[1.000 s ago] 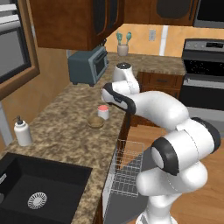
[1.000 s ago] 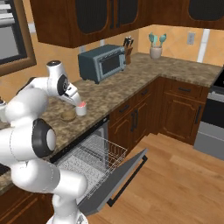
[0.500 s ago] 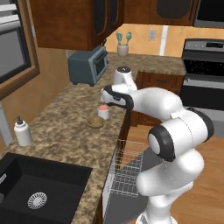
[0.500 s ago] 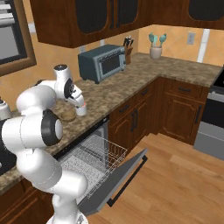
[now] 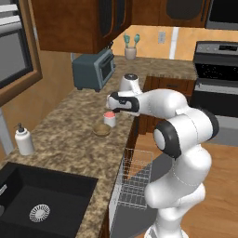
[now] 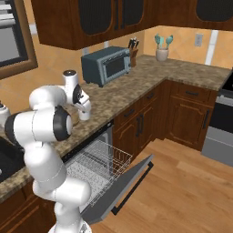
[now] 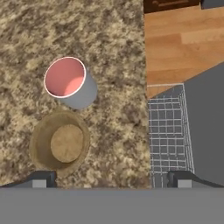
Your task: Pick up the cup and bowl from the counter, place them in the dishwasher, and close the dishwasher door.
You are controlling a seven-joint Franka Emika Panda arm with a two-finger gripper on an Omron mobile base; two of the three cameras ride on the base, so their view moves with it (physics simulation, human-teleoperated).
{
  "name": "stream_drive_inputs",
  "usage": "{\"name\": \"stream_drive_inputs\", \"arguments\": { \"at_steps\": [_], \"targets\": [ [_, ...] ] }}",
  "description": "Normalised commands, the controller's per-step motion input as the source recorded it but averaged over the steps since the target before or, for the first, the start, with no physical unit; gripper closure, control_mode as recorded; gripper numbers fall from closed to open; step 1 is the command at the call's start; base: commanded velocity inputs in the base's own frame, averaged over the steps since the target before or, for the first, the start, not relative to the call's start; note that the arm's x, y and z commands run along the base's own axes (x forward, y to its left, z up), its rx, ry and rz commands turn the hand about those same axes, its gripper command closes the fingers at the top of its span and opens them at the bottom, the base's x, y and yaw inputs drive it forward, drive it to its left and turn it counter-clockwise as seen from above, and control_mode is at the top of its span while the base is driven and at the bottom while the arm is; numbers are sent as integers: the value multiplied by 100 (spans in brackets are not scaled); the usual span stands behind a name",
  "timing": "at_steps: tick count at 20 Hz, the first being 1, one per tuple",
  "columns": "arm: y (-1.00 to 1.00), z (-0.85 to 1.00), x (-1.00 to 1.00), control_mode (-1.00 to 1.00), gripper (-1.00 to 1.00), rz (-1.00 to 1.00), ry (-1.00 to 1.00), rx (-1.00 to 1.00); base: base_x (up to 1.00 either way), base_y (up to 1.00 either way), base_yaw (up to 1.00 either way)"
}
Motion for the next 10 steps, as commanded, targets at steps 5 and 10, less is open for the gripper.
{"name": "stream_drive_inputs", "arguments": {
  "at_steps": [5, 10],
  "targets": [
    [0, -24, 43, -100, -100, 0, 0, 1, 0, 0, 0],
    [0, -25, 43, -100, -100, 0, 0, 0, 0, 0, 0]
  ]
}}
